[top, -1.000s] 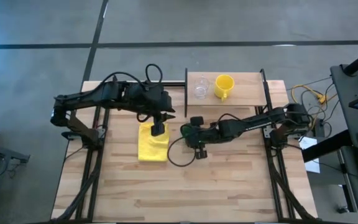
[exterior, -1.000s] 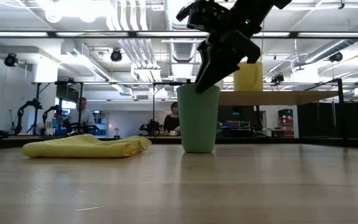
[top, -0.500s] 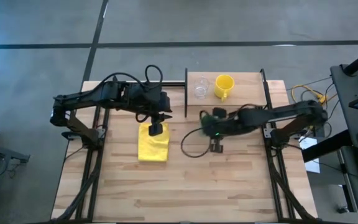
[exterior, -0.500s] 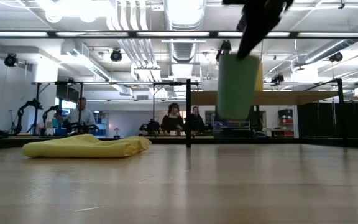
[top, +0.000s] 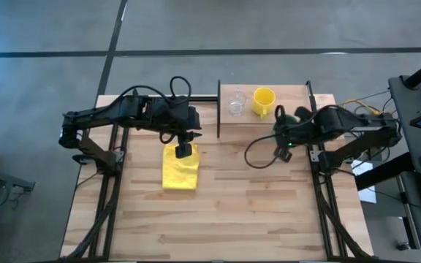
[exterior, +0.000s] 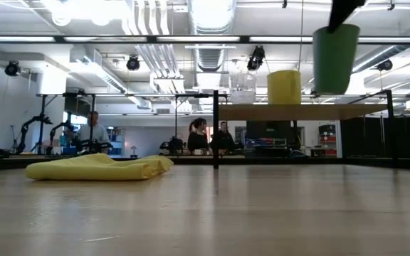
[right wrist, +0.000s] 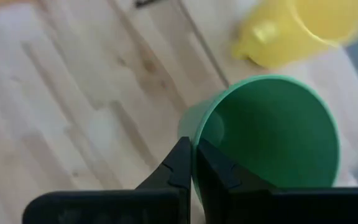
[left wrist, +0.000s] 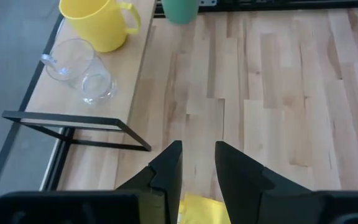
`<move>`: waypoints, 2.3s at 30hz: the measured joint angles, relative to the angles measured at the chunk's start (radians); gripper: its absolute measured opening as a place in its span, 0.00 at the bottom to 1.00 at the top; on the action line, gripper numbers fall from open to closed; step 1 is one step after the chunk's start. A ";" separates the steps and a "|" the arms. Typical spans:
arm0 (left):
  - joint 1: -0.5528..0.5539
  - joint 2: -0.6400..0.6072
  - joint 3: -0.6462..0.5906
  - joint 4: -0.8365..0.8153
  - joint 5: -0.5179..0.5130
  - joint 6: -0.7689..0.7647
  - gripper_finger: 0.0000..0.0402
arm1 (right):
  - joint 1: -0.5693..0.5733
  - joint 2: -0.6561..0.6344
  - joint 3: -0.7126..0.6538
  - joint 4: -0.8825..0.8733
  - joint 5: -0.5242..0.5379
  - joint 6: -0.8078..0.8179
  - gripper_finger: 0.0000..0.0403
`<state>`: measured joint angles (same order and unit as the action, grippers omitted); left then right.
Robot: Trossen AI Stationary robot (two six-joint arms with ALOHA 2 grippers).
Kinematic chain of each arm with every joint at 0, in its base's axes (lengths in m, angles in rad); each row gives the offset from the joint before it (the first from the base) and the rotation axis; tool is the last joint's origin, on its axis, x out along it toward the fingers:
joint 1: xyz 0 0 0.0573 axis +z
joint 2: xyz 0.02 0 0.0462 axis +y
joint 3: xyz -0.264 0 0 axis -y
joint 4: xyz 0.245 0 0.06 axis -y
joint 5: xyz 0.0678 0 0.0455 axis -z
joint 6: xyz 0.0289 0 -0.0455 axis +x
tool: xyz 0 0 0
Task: Stack small to large cups/mugs on shelf
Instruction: Put the green cup on the shelf
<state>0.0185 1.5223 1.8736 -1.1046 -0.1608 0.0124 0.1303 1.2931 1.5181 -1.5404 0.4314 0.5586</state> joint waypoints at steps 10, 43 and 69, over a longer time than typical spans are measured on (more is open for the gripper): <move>0.001 0.000 0.000 0.000 -0.006 -0.001 0.20 | -0.098 -0.062 -0.002 -0.030 0.145 0.007 0.02; 0.001 0.000 0.000 0.000 -0.005 -0.007 0.20 | -0.781 -0.078 -0.003 0.151 -0.171 -0.476 0.02; 0.001 0.000 -0.002 0.000 -0.005 -0.008 0.20 | -0.830 -0.044 -0.004 0.078 -0.272 -0.568 0.02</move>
<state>0.0196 1.5223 1.8717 -1.1043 -0.1660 0.0044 -0.6994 1.2488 1.5143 -1.4628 0.1596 -0.0091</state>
